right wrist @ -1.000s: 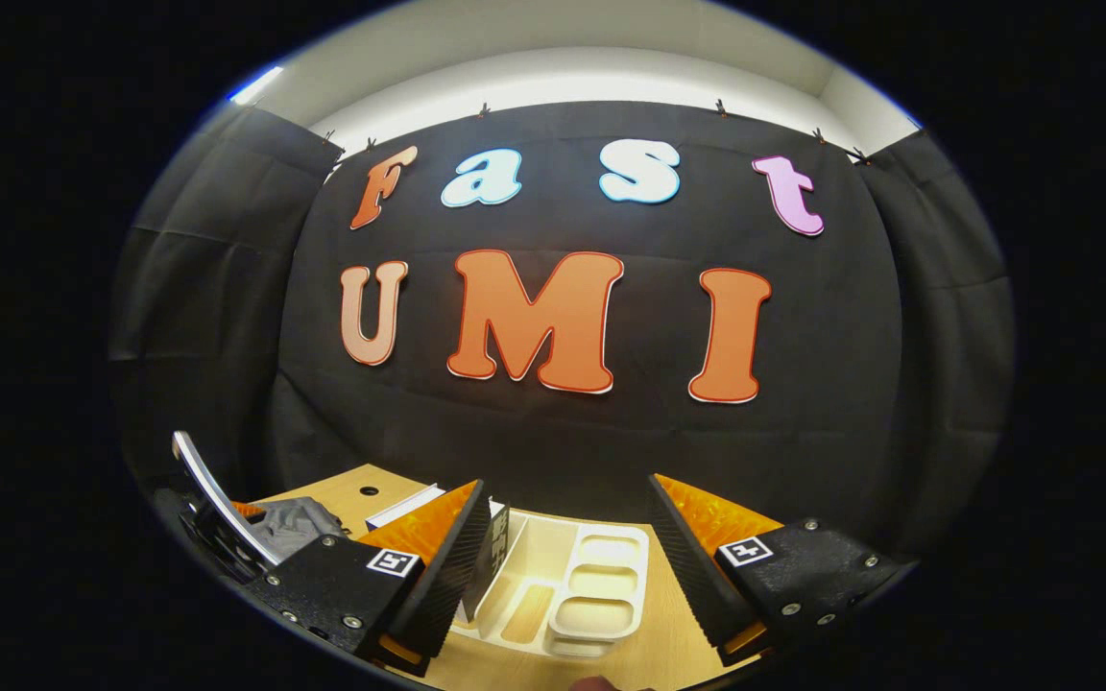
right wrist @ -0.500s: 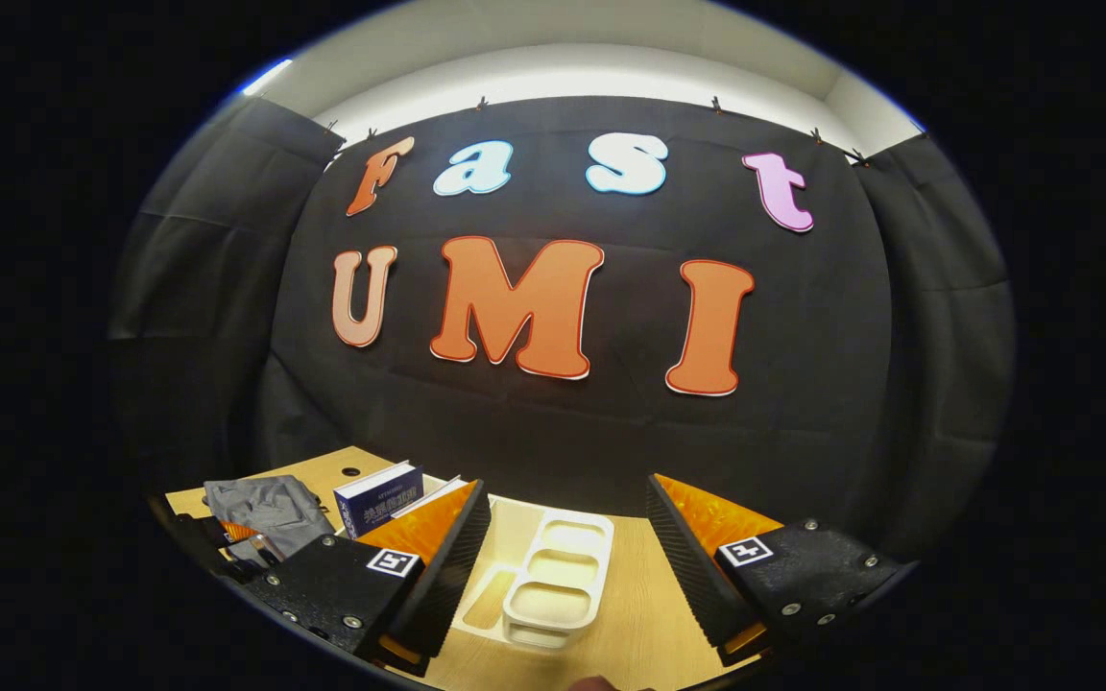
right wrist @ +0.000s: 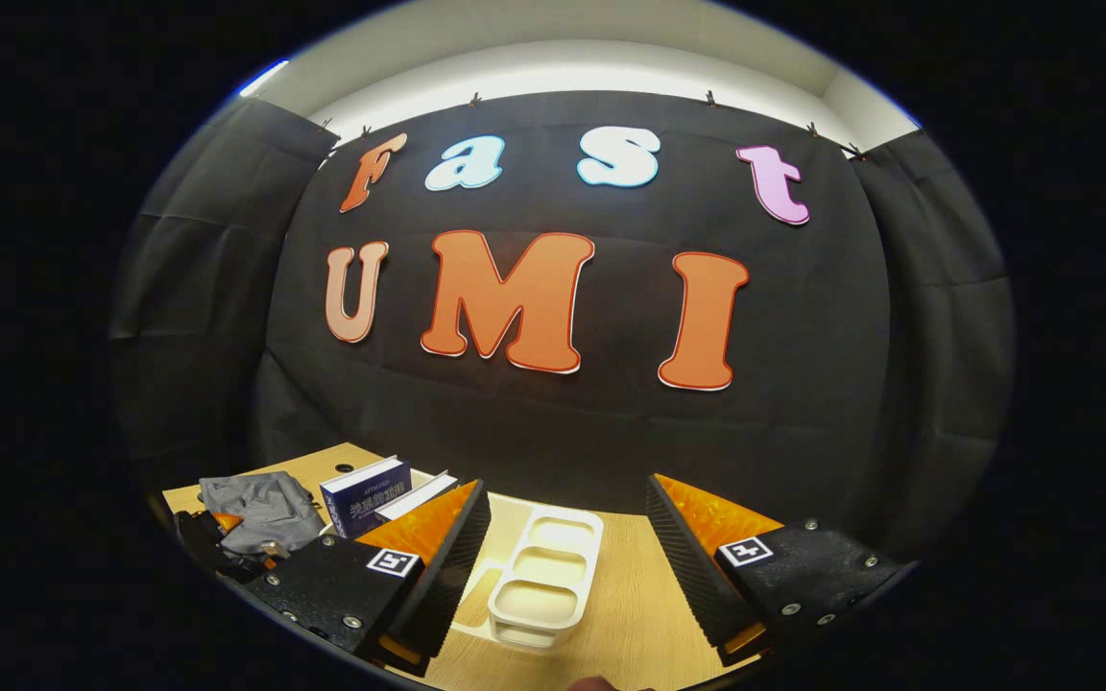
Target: Open the schoolbag, grab two books from the bookshelf and put them into the schoolbag.
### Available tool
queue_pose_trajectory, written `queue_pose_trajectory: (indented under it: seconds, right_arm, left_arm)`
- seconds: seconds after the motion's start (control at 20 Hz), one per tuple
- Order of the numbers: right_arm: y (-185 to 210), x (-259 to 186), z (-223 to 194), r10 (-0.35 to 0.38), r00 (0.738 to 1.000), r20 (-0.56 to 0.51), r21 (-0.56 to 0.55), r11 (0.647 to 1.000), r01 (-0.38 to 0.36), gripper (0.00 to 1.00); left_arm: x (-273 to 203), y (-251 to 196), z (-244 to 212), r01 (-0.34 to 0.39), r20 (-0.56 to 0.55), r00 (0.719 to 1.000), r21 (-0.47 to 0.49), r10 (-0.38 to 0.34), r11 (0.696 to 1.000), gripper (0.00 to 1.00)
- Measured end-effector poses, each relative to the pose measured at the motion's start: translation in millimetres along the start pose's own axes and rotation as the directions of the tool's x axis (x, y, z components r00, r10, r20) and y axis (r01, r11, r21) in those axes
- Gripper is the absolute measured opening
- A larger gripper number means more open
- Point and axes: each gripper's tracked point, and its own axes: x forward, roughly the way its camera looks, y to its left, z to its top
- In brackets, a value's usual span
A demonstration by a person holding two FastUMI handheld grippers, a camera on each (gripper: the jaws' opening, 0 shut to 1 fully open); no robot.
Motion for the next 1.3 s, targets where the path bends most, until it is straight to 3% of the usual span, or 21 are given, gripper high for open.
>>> queue_pose_trajectory:
  seconds: [0.35, 0.4, 0.45, 0.5, 0.6, 0.65, 0.7, 0.95, 1.15, 1.3]
  right_arm:
    - [30, 13, 4, 0.035, 0.999, -0.011, -0.012, 0.999, -0.035, 0.97]
    - [37, 15, 6, 0.039, 0.999, -0.013, -0.015, 0.999, -0.039, 0.97]
    - [44, 18, 7, 0.048, 0.999, -0.015, -0.018, 0.999, -0.048, 0.97]
    - [52, 20, 8, 0.054, 0.998, -0.02, -0.02, 0.998, -0.055, 0.97]
    - [69, 25, 10, 0.068, 0.997, -0.032, -0.019, 0.997, -0.069, 0.97]
    - [77, 27, 11, 0.073, 0.997, -0.038, -0.018, 0.997, -0.074, 0.97]
    - [86, 29, 12, 0.079, 0.996, -0.043, -0.019, 0.997, -0.08, 0.97]
    - [128, 46, 16, 0.096, 0.991, -0.09, -0.024, 0.995, -0.098, 0.98]
    - [157, 64, 13, 0.101, 0.984, -0.148, -0.04, 0.993, -0.108, 0.97]
    - [180, 79, 7, 0.114, 0.97, -0.213, -0.055, 0.99, -0.129, 0.98]
  left_arm:
    - [32, 4, -59, 0.029, -0.19, 0.981, -0.004, -0.029, 1.0, 0.54]
    - [36, 6, -66, 0.037, -0.189, 0.981, -0.012, -0.038, 0.999, 0.38]
    - [38, 8, -67, 0.048, -0.18, 0.982, -0.02, -0.051, 0.999, 0.41]
    - [39, 11, -68, 0.061, -0.169, 0.984, -0.024, -0.064, 0.998, 0.32]
    - [40, 14, -69, 0.108, -0.148, 0.982, -0.048, -0.114, 0.993, 0.24]
    - [41, 17, -69, 0.132, -0.139, 0.98, -0.062, -0.139, 0.989, 0.31]
    - [41, 19, -70, 0.162, -0.134, 0.976, -0.083, -0.172, 0.983, 0.22]
    - [40, 40, -61, 0.299, -0.053, 0.95, -0.14, -0.308, 0.944, 0.18]
    - [41, 61, -58, 0.418, 0.008, 0.906, -0.179, -0.424, 0.891, 0.17]
    - [42, 81, -59, 0.513, 0.037, 0.854, -0.226, -0.519, 0.828, 0.17]
